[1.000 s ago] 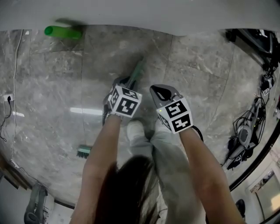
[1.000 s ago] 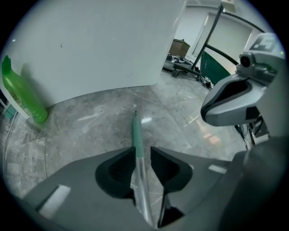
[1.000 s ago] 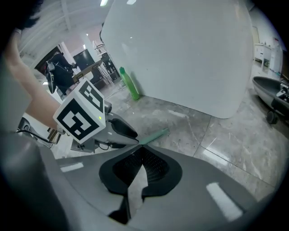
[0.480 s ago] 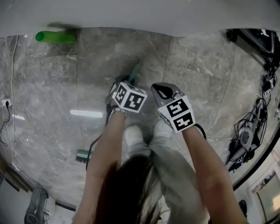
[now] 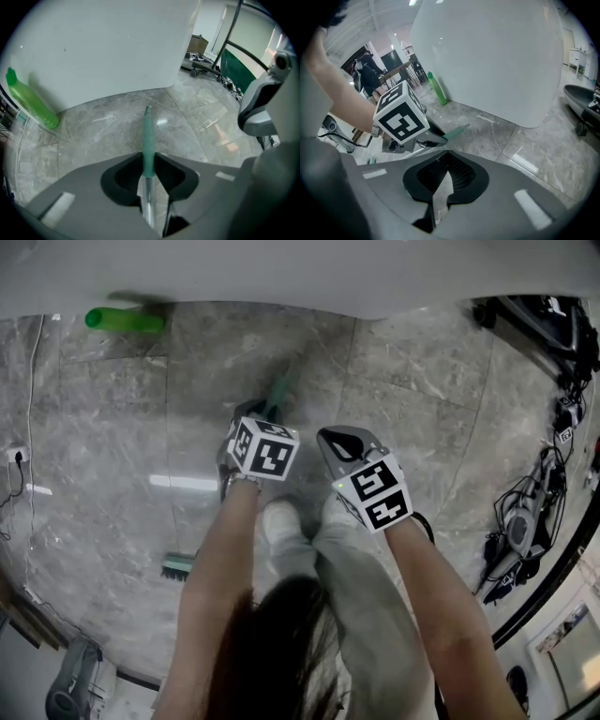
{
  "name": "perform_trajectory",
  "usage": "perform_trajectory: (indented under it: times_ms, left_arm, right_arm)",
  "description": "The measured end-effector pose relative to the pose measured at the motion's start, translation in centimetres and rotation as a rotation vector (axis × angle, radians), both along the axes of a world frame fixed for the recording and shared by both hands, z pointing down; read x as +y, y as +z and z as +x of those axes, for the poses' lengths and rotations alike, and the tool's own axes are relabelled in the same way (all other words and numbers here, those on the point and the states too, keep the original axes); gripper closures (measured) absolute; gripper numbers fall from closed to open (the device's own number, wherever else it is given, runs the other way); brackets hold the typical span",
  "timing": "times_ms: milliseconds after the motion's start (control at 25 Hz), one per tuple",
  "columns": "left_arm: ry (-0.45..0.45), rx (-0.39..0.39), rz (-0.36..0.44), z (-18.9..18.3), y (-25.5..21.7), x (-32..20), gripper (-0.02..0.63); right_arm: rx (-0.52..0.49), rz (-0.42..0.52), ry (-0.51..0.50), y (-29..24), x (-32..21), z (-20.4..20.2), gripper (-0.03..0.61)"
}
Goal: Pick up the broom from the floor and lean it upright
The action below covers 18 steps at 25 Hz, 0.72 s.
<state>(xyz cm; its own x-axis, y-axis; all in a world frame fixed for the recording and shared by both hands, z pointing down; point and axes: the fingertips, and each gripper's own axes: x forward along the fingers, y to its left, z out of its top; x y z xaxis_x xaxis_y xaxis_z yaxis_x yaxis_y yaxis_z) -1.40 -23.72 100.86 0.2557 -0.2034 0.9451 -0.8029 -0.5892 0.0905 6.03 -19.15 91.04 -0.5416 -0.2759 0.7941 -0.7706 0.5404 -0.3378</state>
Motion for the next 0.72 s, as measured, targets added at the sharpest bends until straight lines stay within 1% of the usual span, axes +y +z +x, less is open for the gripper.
perform_trajectory:
  times_ms: [240,360,560,720]
  left_arm:
    - [-0.015,0.026,0.053,-0.9,-4.8,-0.7,0.532]
    - [-0.015,0.039,0.066,-0.6,-7.3,-1.1,0.532]
    - [-0.025,0.059,0.112,-0.8,-11.5,-2.5,0.532]
    - [-0.026,0.107,0.154,-0.4,-15.1,-3.5,0.532]
  right_arm:
    - [-0.016,0.021,-0.011,-4.4,-0.5,-0.7,0.577]
    - [-0.024,0.052,-0.024,-7.4,-1.7,-0.9,0.577]
    - [-0.043,0.089,-0.036,-11.2,-3.1,-2.2,0.577]
    - [-0.047,0.104,-0.048,-13.9,-3.4,-2.7,0.577]
